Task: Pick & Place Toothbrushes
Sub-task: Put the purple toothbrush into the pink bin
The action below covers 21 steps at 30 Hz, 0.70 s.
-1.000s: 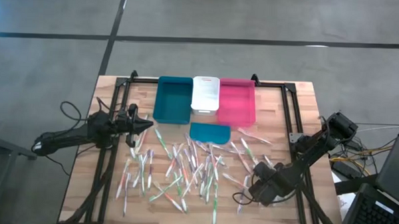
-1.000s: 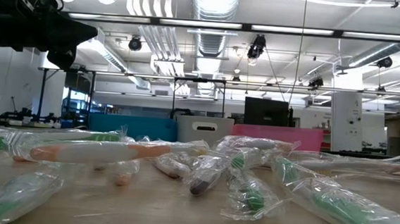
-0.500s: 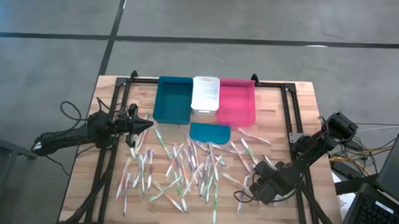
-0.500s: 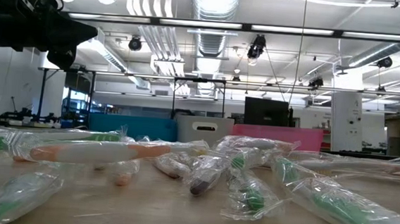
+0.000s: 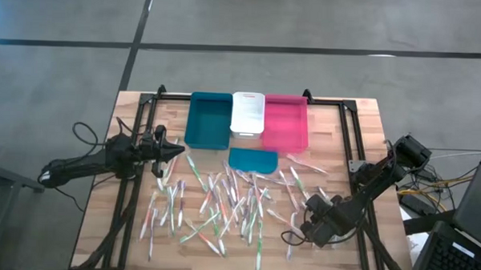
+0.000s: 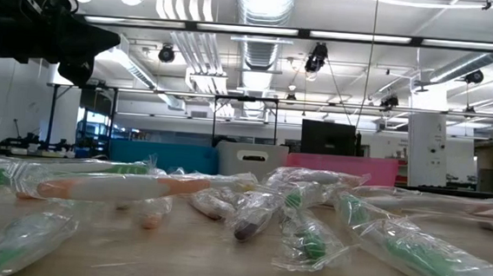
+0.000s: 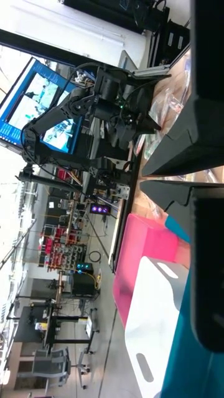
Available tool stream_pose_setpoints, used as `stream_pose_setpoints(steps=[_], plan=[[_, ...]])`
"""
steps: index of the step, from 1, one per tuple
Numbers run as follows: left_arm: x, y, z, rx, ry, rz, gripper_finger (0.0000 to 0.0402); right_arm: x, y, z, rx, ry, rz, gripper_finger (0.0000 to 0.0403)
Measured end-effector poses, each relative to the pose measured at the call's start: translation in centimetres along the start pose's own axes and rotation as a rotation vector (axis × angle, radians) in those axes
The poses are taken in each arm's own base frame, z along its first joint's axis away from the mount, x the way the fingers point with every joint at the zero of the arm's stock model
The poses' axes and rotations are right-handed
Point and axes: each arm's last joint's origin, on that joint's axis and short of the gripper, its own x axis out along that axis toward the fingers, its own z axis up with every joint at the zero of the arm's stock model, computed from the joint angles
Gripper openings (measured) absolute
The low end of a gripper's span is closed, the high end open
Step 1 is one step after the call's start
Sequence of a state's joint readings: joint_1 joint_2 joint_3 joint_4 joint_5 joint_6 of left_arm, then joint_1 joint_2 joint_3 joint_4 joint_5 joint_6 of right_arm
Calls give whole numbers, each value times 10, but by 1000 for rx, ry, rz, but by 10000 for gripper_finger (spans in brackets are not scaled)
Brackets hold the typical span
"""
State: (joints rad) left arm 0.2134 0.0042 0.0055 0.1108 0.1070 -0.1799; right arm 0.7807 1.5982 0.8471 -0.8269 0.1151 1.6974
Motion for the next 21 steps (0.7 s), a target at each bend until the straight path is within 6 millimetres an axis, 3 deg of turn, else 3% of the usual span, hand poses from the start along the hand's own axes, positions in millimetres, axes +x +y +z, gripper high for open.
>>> stream_pose_setpoints(steps=[15,21], plan=[[0,0,0,0,0,0,26,-21,19,5,-83,-90,91,27],[0,0,0,0,0,0,26,-31,28,16,-146,-124,117,23]])
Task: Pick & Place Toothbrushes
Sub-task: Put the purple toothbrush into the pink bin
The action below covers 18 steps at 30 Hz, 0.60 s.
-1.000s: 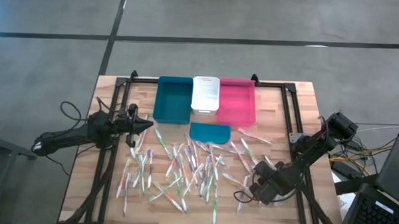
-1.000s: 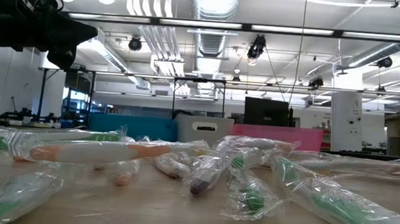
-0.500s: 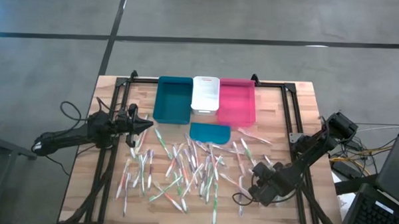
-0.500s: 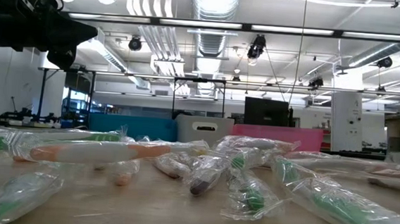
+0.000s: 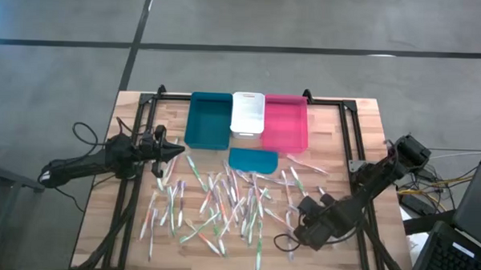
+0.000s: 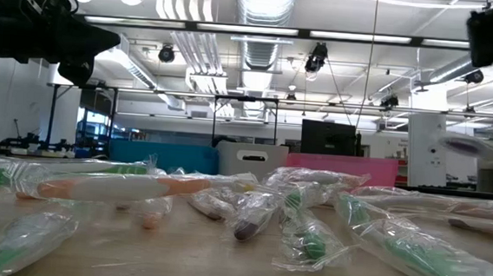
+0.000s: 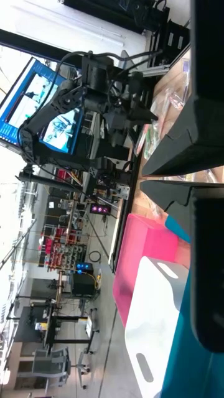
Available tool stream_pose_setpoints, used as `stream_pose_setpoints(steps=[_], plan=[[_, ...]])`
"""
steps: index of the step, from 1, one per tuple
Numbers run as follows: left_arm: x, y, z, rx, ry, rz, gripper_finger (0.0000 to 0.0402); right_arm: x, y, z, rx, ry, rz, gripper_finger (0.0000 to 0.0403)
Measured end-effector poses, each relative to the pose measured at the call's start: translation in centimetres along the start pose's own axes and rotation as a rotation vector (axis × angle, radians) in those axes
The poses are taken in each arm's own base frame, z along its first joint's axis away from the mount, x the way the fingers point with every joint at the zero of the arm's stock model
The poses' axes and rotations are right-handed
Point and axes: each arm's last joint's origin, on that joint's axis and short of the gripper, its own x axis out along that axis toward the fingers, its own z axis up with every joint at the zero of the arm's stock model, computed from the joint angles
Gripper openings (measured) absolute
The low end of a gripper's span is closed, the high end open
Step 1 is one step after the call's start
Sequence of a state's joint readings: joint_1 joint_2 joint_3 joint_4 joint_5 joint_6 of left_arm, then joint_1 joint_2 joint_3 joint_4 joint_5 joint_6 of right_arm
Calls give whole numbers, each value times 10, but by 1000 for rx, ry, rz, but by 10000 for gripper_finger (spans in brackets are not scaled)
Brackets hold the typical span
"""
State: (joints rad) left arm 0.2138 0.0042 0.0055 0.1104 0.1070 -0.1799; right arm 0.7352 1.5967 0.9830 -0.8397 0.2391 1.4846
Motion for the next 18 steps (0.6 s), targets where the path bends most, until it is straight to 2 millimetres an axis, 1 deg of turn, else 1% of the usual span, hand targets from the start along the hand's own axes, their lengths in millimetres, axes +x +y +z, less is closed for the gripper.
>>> stream_pose_setpoints(steps=[8,18], plan=[[0,0,0,0,0,0,26,-10,5,37,-104,-45,-13,23],[0,0,0,0,0,0,26,-19,-3,91,-159,-70,-77,23]])
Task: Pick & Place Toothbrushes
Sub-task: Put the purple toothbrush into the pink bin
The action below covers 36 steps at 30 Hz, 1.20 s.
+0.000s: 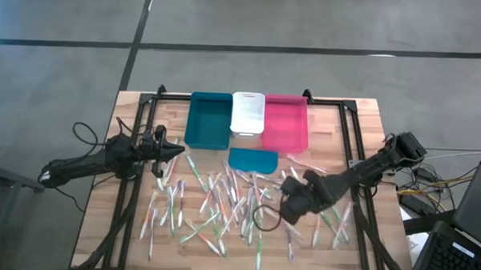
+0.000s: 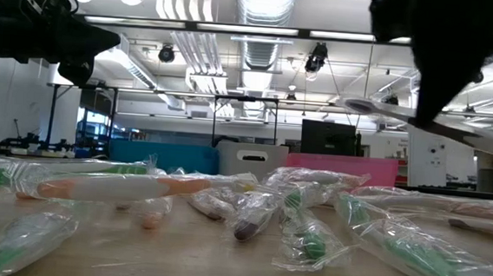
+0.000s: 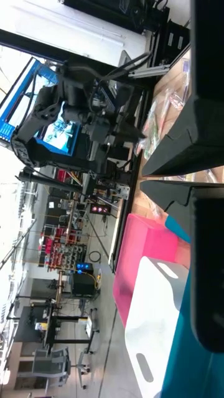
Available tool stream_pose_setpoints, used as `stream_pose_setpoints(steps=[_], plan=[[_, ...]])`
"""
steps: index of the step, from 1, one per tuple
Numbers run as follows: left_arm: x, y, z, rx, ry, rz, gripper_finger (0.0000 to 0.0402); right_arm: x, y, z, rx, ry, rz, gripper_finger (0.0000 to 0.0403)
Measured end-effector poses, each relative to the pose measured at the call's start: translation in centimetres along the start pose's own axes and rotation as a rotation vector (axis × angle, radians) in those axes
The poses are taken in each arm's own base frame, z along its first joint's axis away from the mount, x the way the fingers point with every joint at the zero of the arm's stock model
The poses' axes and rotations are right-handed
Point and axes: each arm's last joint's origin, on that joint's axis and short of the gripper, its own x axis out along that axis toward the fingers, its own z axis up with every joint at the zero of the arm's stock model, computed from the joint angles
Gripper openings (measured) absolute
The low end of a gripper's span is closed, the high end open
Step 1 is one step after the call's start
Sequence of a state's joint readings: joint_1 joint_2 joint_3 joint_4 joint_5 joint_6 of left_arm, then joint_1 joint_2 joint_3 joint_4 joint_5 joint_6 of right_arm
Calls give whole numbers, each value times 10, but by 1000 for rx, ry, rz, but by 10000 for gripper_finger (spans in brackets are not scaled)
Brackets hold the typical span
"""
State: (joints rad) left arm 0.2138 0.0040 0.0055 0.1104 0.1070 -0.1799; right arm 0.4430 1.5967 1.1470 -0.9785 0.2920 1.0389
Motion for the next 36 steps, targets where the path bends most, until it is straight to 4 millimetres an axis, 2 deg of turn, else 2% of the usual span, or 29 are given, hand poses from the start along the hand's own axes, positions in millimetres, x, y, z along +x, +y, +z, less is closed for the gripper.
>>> stream_pose_setpoints(steps=[9,20,27,36], plan=[[0,0,0,0,0,0,26,4,-29,50,-15,-13,-34,23],[0,0,0,0,0,0,26,-1,-78,112,49,-63,-60,23],[0,0,0,0,0,0,26,-6,-123,147,222,-107,-91,23],[0,0,0,0,0,0,26,-6,-183,175,459,-155,-100,23]])
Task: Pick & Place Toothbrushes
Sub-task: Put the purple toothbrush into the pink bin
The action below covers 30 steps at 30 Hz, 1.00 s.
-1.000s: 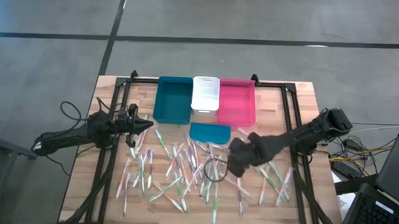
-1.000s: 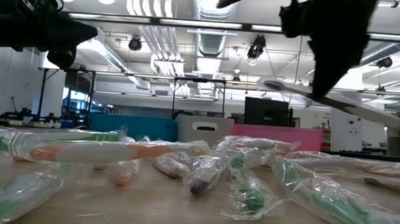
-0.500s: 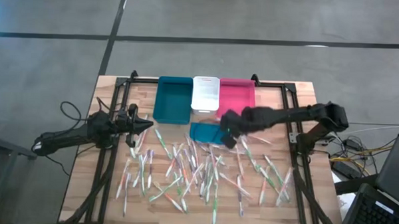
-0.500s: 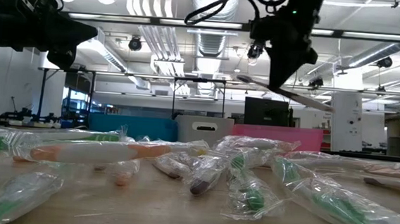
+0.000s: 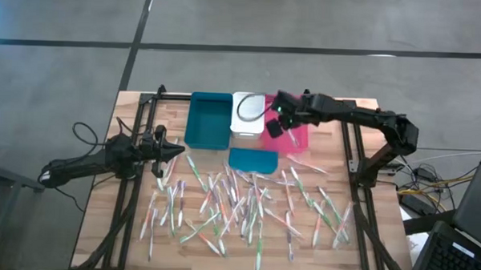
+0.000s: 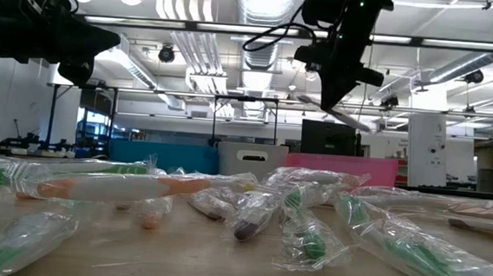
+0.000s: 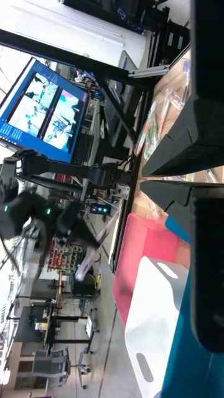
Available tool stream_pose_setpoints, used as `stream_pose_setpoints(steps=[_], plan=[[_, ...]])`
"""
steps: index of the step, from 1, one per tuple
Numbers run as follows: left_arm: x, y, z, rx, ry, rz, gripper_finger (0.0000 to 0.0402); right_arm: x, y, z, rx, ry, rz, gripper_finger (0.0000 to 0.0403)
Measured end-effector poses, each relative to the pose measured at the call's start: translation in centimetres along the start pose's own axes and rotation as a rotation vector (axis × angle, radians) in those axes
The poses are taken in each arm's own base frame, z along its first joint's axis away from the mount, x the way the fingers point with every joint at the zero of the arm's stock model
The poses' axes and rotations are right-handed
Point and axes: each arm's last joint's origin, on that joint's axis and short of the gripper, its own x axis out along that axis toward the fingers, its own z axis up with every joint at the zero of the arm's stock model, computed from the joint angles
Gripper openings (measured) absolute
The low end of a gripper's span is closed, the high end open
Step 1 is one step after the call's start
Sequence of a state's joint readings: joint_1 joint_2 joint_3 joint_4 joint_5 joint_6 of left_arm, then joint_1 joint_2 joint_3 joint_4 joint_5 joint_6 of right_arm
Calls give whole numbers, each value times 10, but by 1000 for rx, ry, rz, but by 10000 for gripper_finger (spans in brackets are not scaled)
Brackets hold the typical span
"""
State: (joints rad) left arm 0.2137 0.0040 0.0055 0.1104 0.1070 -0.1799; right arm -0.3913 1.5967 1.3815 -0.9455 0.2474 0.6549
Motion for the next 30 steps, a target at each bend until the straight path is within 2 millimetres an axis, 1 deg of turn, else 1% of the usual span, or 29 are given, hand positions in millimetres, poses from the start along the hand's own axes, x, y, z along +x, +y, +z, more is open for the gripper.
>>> stream_pose_setpoints(steps=[4,7,10,19,26,30], plan=[[0,0,0,0,0,0,26,7,-18,20,136,-6,67,23],[0,0,0,0,0,0,26,13,-28,31,187,-21,90,23],[0,0,0,0,0,0,26,20,-34,38,224,-22,92,23],[0,0,0,0,0,0,26,49,-55,48,310,35,31,23],[0,0,0,0,0,0,26,70,-61,48,328,99,-2,23],[0,0,0,0,0,0,26,78,-62,46,327,138,-24,23]])
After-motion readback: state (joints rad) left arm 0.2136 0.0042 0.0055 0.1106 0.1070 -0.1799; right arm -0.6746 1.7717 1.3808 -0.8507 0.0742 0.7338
